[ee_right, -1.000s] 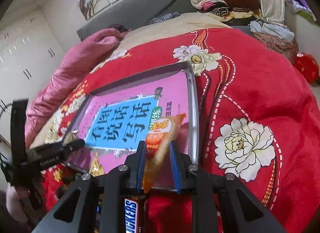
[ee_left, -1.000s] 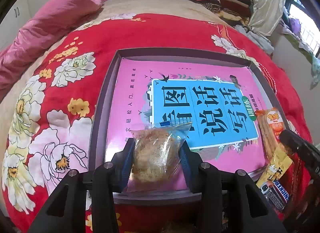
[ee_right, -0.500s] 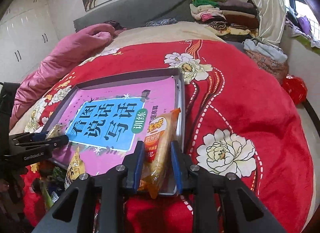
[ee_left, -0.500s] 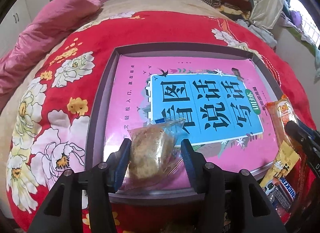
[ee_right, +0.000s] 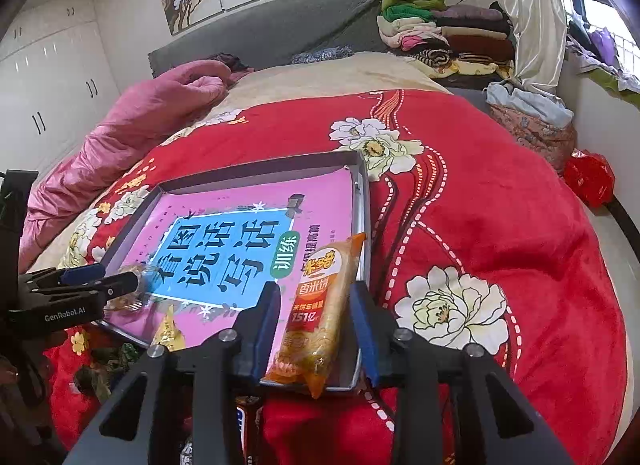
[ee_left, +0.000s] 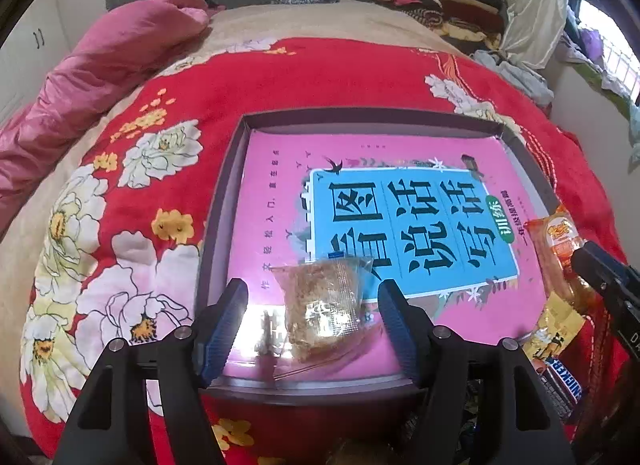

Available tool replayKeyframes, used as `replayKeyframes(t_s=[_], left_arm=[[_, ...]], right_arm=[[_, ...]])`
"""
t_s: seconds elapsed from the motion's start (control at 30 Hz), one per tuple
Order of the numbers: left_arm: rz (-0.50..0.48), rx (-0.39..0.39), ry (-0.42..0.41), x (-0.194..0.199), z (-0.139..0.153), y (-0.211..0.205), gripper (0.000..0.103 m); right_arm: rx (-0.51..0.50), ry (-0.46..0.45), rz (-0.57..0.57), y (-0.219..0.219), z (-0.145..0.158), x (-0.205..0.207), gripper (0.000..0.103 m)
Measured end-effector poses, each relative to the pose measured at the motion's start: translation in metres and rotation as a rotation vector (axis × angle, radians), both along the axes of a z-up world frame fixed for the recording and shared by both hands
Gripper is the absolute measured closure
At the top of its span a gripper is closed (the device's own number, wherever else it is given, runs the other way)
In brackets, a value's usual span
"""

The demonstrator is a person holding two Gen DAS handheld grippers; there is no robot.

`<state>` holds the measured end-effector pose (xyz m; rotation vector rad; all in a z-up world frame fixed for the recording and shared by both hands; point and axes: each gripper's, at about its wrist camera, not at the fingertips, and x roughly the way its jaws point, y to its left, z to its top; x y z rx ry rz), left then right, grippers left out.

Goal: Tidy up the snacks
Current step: 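Lower both snacks into the tray and open both tools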

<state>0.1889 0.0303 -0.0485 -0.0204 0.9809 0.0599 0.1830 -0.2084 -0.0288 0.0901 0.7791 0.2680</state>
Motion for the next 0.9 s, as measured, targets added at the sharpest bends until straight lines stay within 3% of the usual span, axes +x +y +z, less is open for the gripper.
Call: replayKeyframes(t_s=[0.2, 0.27, 0.9], left_arm=[[0.002, -0.005, -0.027, -0.004, 0.010, 0.003, 0.032], [0.004, -0.008, -0.041, -0.006, 0.015, 0.005, 0.025], [0.017, -0.059, -0.123, -0.030, 0.048, 0.024, 0.024]], right_arm=[[0.021, -0.014, 0.003, -0.001, 0.005, -0.003, 0.061], [0.026, -0.019, 0.003, -0.002, 0.007, -0.004, 0.060], [0.116, -0.056, 0.005, -0.011, 0.027, -0.014, 0.047]])
